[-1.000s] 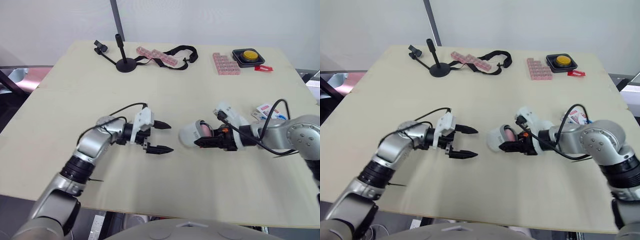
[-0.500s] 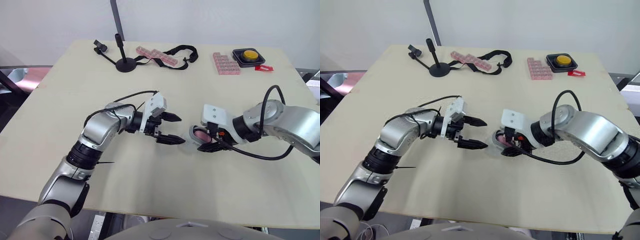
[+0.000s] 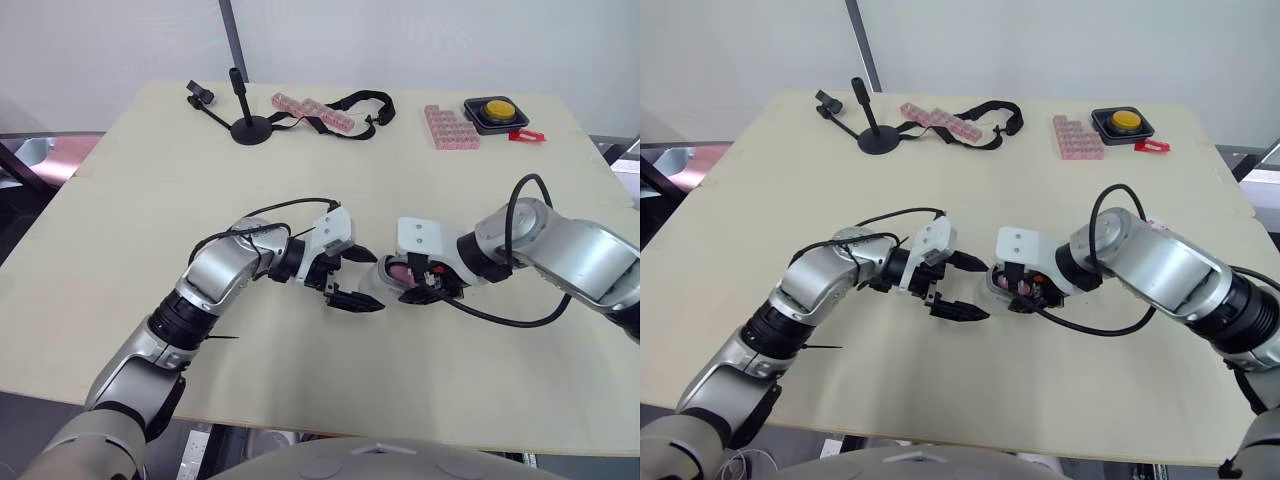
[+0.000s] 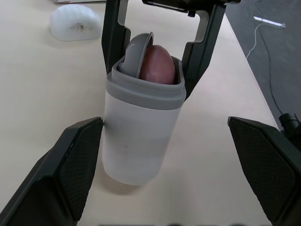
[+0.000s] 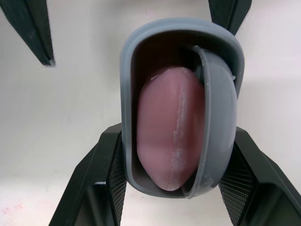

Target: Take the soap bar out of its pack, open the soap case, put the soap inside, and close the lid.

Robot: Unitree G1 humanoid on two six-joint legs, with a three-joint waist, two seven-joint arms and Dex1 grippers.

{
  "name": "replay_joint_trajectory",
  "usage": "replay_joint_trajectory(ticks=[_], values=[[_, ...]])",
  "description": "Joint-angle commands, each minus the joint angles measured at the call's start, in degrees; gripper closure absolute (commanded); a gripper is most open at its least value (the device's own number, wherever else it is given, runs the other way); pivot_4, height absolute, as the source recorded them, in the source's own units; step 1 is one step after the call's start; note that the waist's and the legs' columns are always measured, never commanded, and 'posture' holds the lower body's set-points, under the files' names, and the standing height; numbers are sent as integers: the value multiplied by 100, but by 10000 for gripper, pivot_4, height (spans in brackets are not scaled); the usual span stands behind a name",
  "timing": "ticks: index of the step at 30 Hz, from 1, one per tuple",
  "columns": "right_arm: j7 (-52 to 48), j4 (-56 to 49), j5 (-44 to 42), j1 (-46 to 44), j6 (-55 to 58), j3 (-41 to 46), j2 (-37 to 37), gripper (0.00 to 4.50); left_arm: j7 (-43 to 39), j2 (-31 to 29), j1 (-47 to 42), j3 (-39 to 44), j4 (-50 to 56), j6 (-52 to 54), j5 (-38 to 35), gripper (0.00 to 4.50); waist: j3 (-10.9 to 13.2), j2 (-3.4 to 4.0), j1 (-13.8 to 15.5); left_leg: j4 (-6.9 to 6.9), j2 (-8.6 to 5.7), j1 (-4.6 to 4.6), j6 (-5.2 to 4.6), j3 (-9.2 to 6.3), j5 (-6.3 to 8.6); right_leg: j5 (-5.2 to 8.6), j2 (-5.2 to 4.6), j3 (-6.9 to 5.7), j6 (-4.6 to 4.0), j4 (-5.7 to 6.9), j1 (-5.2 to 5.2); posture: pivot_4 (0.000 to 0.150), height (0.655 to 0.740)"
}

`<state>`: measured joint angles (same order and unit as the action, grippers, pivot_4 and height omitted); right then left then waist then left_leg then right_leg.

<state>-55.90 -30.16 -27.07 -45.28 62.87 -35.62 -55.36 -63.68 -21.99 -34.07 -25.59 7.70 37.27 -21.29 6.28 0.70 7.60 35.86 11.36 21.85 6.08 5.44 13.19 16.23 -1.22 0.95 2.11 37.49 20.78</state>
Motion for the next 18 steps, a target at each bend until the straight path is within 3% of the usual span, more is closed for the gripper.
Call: replay_joint_trajectory(ticks=[1,18], values=[[-117,-81,200,-143,-101,94,44,24202,31,67,-93,-15,-37,-247,132,48,0,0,0,0,0,-1,0,0,0,0,0,0,0,1,0,1500,7400],[-324,-154,400,-16,-44,152,150,24202,-225,232,-232,-166,-396,-1081,652,48,0,0,3,4,0,-24,-1,0,0,0,1,10,0,6,-1,1500,7400]])
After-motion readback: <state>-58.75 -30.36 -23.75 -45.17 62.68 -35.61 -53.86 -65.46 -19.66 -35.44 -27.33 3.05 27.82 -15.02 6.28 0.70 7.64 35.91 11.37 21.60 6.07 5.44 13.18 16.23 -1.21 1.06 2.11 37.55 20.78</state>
